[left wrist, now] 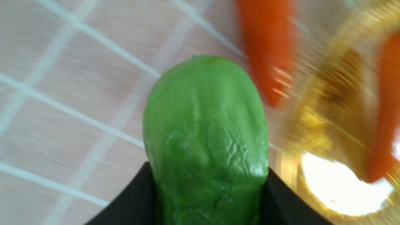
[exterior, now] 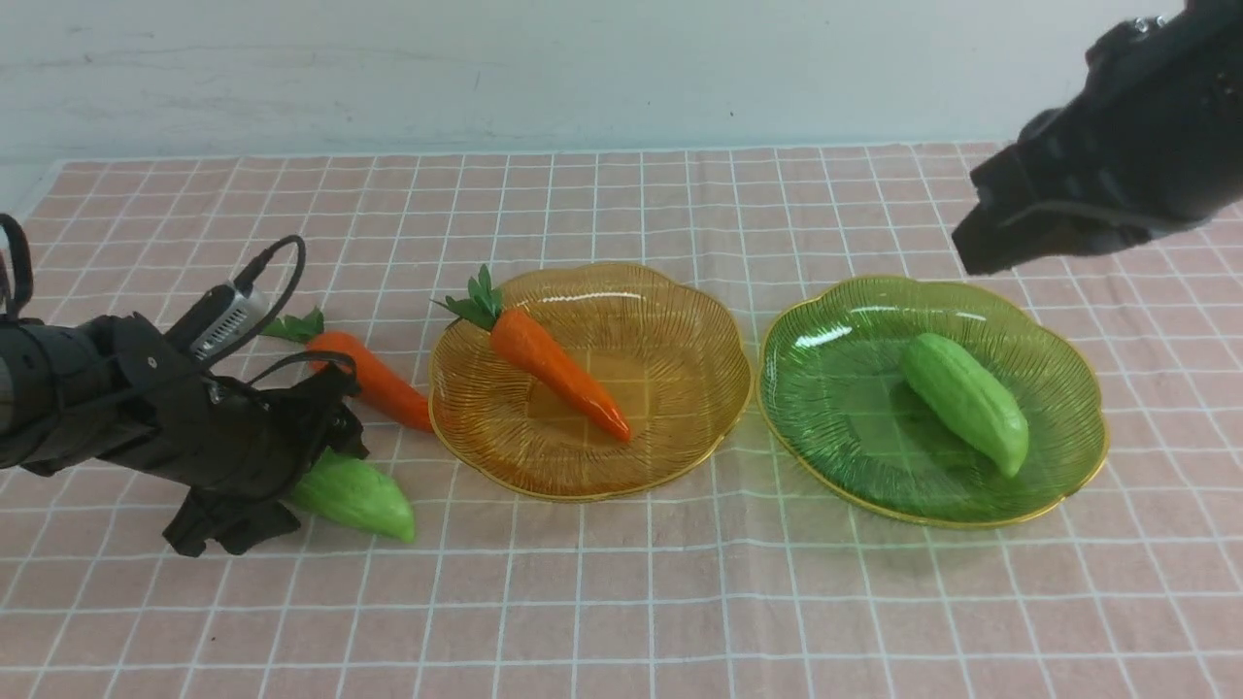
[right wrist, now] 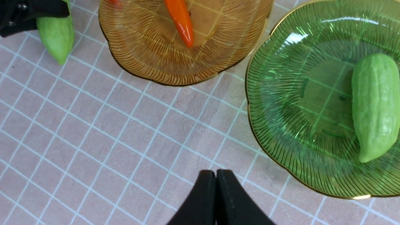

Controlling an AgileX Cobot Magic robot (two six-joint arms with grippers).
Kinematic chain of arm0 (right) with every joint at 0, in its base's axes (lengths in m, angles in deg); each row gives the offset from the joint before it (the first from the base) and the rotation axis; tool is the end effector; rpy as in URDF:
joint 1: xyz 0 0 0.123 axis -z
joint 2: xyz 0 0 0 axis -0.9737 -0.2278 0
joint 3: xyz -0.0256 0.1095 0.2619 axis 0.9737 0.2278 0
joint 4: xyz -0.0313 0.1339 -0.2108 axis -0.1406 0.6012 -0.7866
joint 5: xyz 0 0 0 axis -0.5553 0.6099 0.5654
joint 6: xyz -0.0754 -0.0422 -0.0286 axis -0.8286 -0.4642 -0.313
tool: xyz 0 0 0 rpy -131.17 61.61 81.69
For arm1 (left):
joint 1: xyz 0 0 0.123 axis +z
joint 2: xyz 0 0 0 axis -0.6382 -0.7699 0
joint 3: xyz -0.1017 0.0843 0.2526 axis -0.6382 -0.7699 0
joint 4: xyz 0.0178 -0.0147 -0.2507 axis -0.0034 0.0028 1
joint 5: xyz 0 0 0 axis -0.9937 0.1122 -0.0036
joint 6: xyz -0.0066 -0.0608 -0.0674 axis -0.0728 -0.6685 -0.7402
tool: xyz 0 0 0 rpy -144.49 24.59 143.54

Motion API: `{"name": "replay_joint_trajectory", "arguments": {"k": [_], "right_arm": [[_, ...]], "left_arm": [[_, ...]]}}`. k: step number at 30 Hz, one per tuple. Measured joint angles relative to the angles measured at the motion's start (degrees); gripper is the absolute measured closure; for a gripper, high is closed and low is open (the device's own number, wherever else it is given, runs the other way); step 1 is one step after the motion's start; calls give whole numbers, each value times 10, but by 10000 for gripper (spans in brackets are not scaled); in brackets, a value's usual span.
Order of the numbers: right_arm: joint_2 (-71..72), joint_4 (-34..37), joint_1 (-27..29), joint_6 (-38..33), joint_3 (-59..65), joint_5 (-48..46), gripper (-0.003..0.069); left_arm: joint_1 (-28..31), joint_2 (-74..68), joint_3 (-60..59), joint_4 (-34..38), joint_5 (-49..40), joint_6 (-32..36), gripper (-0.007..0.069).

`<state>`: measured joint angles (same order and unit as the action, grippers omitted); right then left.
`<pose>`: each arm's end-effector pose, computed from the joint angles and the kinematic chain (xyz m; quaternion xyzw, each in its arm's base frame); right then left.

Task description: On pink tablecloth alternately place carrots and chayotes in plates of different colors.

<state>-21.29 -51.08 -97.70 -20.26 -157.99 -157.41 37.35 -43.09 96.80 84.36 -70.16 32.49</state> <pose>0.2486 0.1193 0.3884 -0.2128 0.9414 0.1605 0.2068 0.3334 -0.0332 0.1900 -0.3200 0.9087 -0.1949 0.1841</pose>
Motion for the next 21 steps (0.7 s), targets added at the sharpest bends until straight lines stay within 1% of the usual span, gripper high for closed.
{"name": "replay_joint_trajectory", "arguments": {"k": [2, 4, 9, 12, 15, 19, 21], "right_arm": [[2, 1, 0, 0, 1, 0, 674], [4, 5, 0, 0, 1, 0, 674], [6, 20, 0, 0, 1, 0, 674], [6, 24, 0, -1, 1, 0, 674], [6, 27, 0, -2, 1, 0, 674], [13, 42, 0, -2, 1, 0, 674], [23, 47, 0, -4, 1, 0, 674]], "left_arm": [[-21, 17, 30, 2, -46, 22, 323], [-65, 24, 70, 7, -63, 40, 324], [-158, -4, 154, 13, -51, 54, 323], [-221, -49, 226, 17, -28, 57, 319], [-268, -112, 296, 24, -16, 57, 304], [-301, -186, 383, 33, -17, 57, 265], [-307, -217, 420, 38, -29, 57, 245]]}}
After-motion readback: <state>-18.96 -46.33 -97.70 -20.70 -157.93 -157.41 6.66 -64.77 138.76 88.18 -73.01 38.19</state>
